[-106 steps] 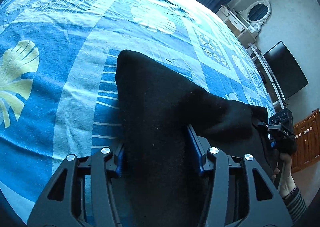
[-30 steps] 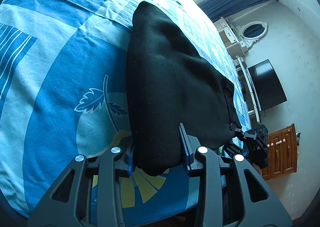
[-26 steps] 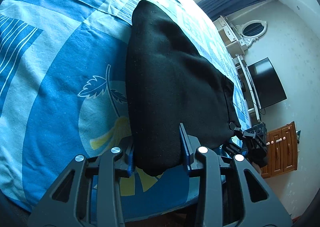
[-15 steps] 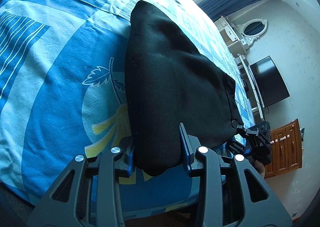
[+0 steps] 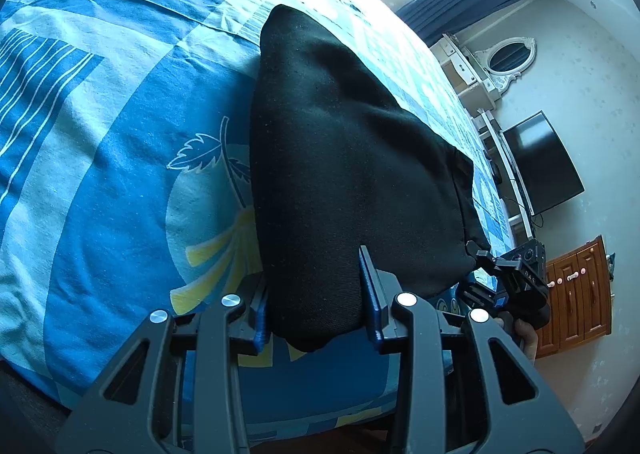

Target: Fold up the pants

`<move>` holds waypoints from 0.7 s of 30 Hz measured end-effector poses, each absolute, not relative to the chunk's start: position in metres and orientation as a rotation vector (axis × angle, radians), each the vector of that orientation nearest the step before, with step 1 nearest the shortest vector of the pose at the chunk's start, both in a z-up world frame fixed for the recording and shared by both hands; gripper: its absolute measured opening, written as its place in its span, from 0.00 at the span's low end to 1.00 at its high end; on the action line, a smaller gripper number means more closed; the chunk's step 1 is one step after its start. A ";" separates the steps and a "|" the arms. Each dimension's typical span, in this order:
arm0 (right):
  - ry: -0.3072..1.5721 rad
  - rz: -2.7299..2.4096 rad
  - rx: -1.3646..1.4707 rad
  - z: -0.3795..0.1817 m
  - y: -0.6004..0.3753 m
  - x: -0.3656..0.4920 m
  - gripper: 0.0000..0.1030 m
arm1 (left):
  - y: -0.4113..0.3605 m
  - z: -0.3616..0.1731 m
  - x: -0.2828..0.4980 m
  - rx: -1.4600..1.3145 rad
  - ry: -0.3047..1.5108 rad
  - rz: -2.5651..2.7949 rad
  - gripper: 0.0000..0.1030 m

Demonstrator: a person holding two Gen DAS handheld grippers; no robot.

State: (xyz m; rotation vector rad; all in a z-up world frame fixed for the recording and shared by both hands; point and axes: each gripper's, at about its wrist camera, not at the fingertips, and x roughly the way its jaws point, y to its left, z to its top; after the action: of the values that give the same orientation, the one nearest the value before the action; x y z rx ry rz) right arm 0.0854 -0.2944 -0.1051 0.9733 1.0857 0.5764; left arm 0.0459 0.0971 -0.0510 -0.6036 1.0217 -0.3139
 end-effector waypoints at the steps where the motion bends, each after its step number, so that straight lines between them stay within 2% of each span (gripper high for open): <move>1: 1.087 0.576 0.974 -0.105 -0.294 0.086 0.37 | 0.096 -0.051 0.046 -0.602 1.020 -0.312 0.34; 21: 1.095 0.574 0.966 -0.104 -0.289 0.085 0.37 | 0.097 -0.052 0.034 -0.581 1.005 -0.307 0.35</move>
State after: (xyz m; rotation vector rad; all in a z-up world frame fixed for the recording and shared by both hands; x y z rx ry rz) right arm 0.0846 -0.2893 -0.1040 0.9661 1.0948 0.5738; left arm 0.0344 0.0968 -0.0516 -0.5811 1.0049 -0.3074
